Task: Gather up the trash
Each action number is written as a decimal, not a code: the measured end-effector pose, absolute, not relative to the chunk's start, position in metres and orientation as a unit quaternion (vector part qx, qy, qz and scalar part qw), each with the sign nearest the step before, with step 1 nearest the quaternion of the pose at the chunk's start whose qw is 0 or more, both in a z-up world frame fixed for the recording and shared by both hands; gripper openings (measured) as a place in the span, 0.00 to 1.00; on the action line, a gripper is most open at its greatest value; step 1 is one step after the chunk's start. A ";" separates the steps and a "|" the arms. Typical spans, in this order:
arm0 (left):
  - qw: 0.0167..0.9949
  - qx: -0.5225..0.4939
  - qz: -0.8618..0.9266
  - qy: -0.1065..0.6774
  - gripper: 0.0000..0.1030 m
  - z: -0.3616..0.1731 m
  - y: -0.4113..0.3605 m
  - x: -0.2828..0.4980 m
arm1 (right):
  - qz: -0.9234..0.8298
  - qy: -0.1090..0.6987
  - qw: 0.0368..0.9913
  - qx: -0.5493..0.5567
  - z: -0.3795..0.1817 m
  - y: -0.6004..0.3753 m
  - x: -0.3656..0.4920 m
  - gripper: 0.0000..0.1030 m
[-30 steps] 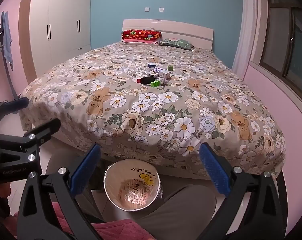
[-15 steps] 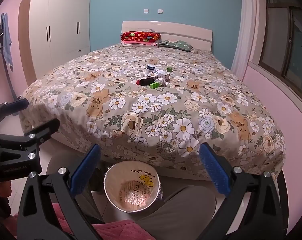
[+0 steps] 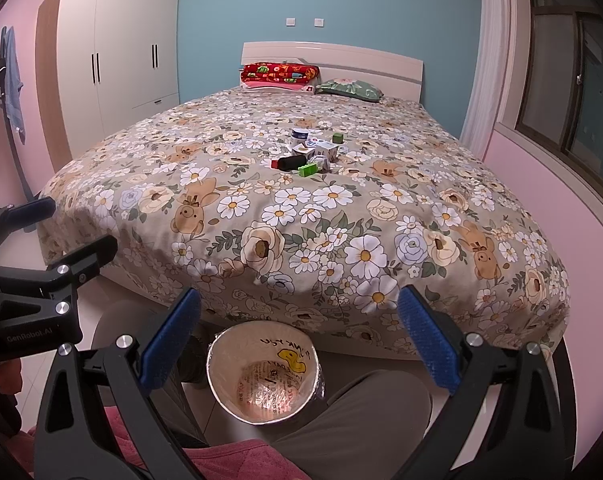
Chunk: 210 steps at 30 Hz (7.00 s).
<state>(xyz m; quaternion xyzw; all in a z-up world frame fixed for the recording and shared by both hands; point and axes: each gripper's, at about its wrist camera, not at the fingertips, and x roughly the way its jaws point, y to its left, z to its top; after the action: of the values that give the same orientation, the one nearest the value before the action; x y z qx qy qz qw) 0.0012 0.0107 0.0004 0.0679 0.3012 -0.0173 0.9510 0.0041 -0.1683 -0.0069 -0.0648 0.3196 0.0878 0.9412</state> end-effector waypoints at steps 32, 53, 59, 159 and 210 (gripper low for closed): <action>0.949 0.067 -0.016 0.309 0.97 -0.003 0.011 0.002 | 0.082 0.325 0.940 -0.055 -0.011 -0.174 0.003 0.94; 0.949 0.067 -0.016 0.309 0.97 -0.003 0.012 0.002 | 0.083 0.326 0.940 -0.055 -0.011 -0.174 0.003 0.94; 0.949 0.067 -0.016 0.309 0.97 -0.003 0.012 0.002 | 0.083 0.326 0.940 -0.055 -0.010 -0.174 0.003 0.94; 0.799 0.120 -0.201 0.554 0.45 -0.156 -0.058 0.568 | 0.299 0.511 0.798 -0.115 -0.154 -0.143 0.577 0.44; 0.943 0.153 -0.080 0.286 0.32 0.131 -0.035 0.227 | 0.191 0.307 0.910 -0.201 0.114 -0.204 0.242 0.35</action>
<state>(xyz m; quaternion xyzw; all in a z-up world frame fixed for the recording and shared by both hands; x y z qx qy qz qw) 0.2273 -0.0351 0.1314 0.1530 0.2856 -0.0799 0.9427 0.2423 -0.2040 0.1137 -0.2013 0.3074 0.1905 0.9103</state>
